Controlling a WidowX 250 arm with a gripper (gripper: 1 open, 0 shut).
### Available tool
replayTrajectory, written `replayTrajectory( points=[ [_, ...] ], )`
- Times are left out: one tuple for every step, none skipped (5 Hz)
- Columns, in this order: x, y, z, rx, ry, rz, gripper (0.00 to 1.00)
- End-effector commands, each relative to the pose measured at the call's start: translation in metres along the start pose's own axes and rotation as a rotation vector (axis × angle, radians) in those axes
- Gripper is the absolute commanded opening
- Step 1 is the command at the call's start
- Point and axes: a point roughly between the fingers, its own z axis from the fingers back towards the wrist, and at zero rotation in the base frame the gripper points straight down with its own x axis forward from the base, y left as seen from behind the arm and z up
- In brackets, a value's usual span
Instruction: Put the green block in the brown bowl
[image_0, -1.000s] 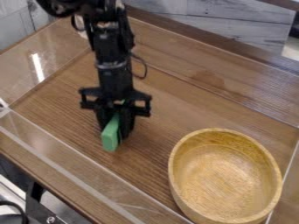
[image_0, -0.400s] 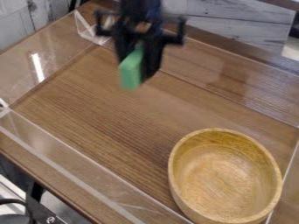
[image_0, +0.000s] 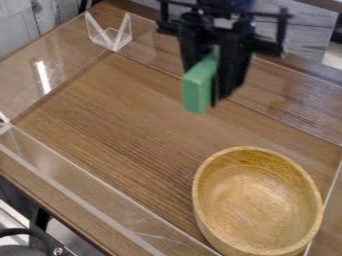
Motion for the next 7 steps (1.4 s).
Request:
replayTrajectory(
  points=[
    [-0.02,-0.018,-0.003,-0.001,-0.06,-0.055,0.0],
    [-0.023,-0.04,-0.018,0.01,-0.083,-0.085,0.0],
    [-0.017,-0.057,-0.047,0.029,-0.108,-0.099,0.0],
    [-0.015,-0.063,-0.058,0.043,-0.142,-0.064,0.0],
    [-0.015,-0.057,-0.065,0.04,-0.163,-0.047,0.0],
    [-0.013,-0.055,-0.065,0.032,-0.17,-0.03,0.0],
    [-0.01,-0.052,-0.065,0.024,-0.178,-0.013,0.0]
  ],
)
